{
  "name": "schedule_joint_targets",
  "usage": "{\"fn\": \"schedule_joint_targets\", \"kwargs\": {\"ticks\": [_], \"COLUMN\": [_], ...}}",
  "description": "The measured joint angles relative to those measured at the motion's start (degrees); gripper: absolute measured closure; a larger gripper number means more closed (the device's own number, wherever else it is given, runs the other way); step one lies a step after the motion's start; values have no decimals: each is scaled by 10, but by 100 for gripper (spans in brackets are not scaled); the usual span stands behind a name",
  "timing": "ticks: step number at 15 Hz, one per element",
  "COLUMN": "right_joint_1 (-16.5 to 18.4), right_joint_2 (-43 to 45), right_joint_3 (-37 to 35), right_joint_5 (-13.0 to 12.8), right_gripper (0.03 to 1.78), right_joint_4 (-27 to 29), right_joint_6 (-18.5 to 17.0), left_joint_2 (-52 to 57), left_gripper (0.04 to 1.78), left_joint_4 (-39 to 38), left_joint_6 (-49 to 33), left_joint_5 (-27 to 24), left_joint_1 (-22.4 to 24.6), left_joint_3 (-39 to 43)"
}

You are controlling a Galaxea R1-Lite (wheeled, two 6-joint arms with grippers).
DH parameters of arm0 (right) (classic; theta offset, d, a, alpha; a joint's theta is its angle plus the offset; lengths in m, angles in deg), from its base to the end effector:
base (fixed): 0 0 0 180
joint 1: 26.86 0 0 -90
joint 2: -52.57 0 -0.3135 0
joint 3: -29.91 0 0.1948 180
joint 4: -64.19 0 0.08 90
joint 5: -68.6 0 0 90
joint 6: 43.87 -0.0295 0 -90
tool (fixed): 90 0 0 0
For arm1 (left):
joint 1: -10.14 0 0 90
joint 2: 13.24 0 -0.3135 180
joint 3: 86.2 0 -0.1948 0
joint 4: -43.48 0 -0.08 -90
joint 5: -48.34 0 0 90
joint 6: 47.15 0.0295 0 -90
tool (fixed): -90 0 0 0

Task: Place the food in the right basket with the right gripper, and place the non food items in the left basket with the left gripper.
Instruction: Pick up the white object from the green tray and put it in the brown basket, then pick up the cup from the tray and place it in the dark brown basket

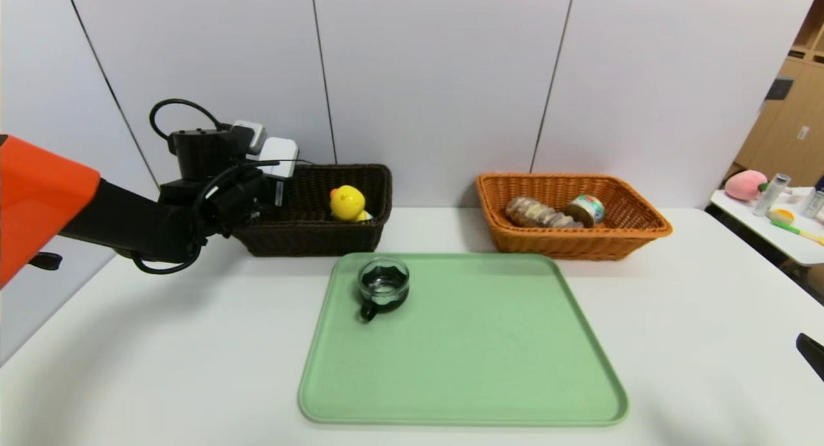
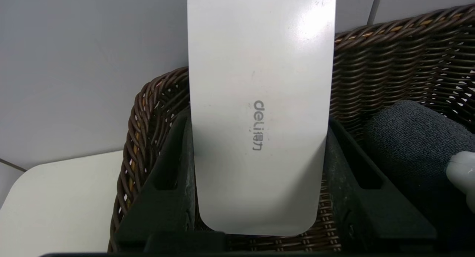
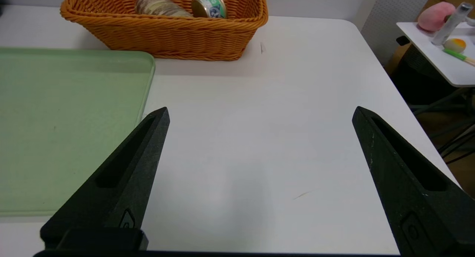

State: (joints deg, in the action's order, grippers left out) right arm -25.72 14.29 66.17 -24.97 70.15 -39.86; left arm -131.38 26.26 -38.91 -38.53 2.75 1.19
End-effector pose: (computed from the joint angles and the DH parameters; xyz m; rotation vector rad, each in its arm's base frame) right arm 0.0569 -0.0030 0.1722 -0.0728 0.1421 -0.0772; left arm 0.4286 -0.0540 0.1767 0.1568 0.1389 -0.0845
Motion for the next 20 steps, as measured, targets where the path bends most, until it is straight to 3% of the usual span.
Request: {"fn": "schedule_joint_targets", "kwargs": {"ticks": [7, 12, 20], "right_joint_1": [0, 0, 0], "right_joint_2": [2, 6, 15], "right_joint_3": [1, 1, 0], "right_joint_5": [0, 0, 0], "right_gripper": [11, 11, 11], "right_joint_4": [1, 2, 4], "right_joint_6": [1, 1, 2], "left_joint_2": [2, 10, 63], "left_gripper": [82, 47, 25], "left_joint_4": [-36, -56, -27], "left_joint_6": [13, 21, 18], "left_joint_5": [1, 0, -21], "left_joint_1": [1, 1, -7], "left_joint_3": [17, 27, 19]}}
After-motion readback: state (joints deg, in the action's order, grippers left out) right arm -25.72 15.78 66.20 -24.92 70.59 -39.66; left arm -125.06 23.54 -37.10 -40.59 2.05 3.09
